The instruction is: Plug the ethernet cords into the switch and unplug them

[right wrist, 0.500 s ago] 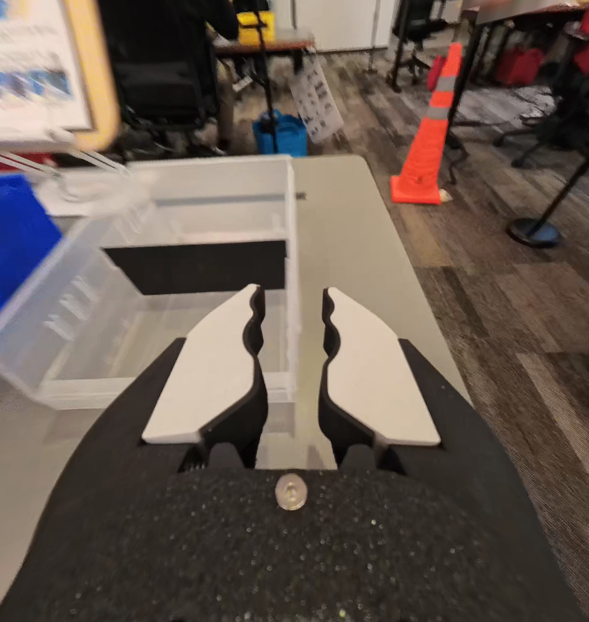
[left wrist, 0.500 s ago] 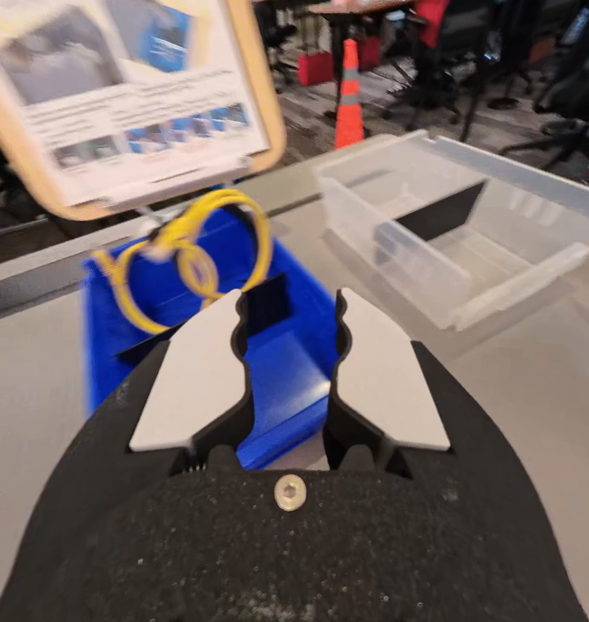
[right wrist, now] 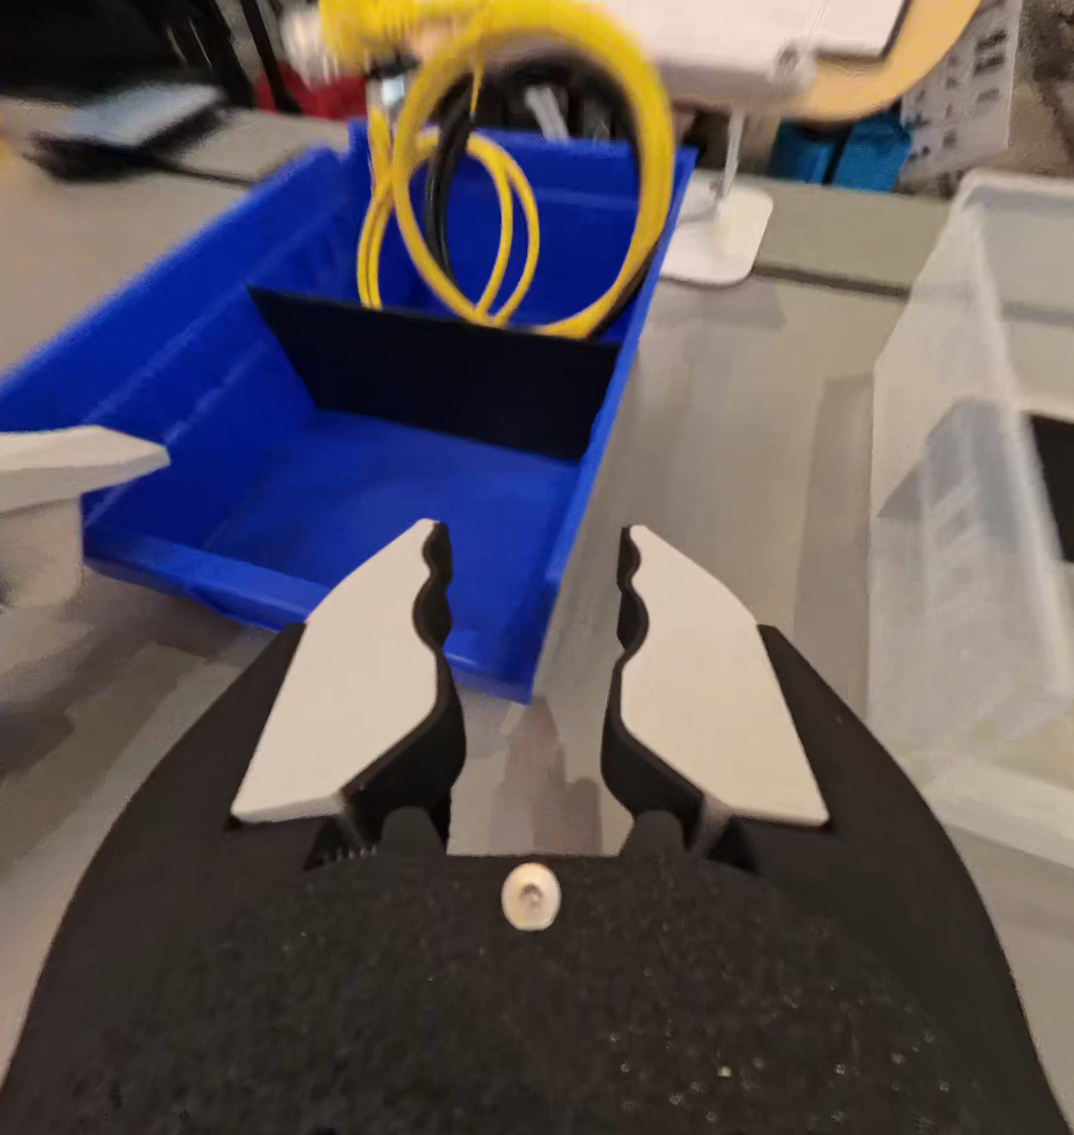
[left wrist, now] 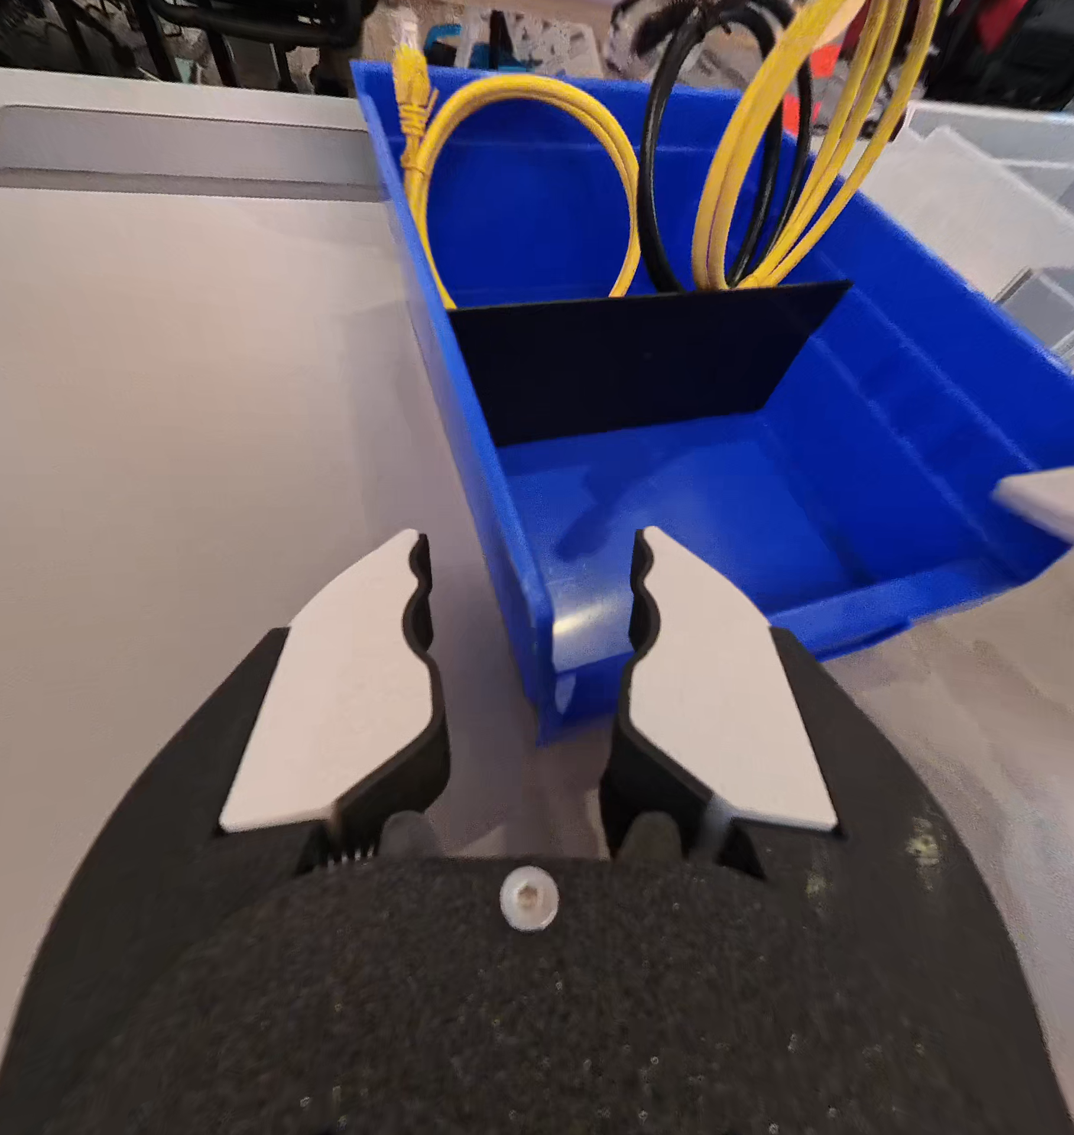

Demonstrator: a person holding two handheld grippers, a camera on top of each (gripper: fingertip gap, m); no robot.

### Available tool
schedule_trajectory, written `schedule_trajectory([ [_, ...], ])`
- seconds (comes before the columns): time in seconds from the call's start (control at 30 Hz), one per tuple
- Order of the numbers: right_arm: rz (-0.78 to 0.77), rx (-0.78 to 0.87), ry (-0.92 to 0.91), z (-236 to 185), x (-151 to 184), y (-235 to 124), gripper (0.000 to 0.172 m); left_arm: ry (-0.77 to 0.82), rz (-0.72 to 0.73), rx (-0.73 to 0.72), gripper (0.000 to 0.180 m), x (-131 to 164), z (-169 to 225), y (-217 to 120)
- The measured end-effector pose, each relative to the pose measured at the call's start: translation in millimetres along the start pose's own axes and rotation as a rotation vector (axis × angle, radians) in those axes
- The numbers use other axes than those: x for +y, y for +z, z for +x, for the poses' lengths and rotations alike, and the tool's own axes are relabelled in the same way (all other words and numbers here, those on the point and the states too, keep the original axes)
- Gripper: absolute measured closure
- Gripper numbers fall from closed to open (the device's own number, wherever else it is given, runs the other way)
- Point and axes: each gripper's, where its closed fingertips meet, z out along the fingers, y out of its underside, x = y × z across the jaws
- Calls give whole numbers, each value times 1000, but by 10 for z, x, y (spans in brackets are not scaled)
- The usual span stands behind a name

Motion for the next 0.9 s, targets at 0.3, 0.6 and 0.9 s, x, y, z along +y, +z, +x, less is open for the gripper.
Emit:
schedule_trajectory([
  [0.3, -95, 117, 151, 54, 173, 315, 167, 17, -38, -105, 174, -51, -164, 45],
  [0.6, -37, 119, 98, -718, -95, 459, 168, 62, 58, -193, 177, -384, -947, -375],
  [0.9, -148, -18, 12, -2068, -132, 858, 163, -66, 77, -210, 176, -338, -2216, -790],
])
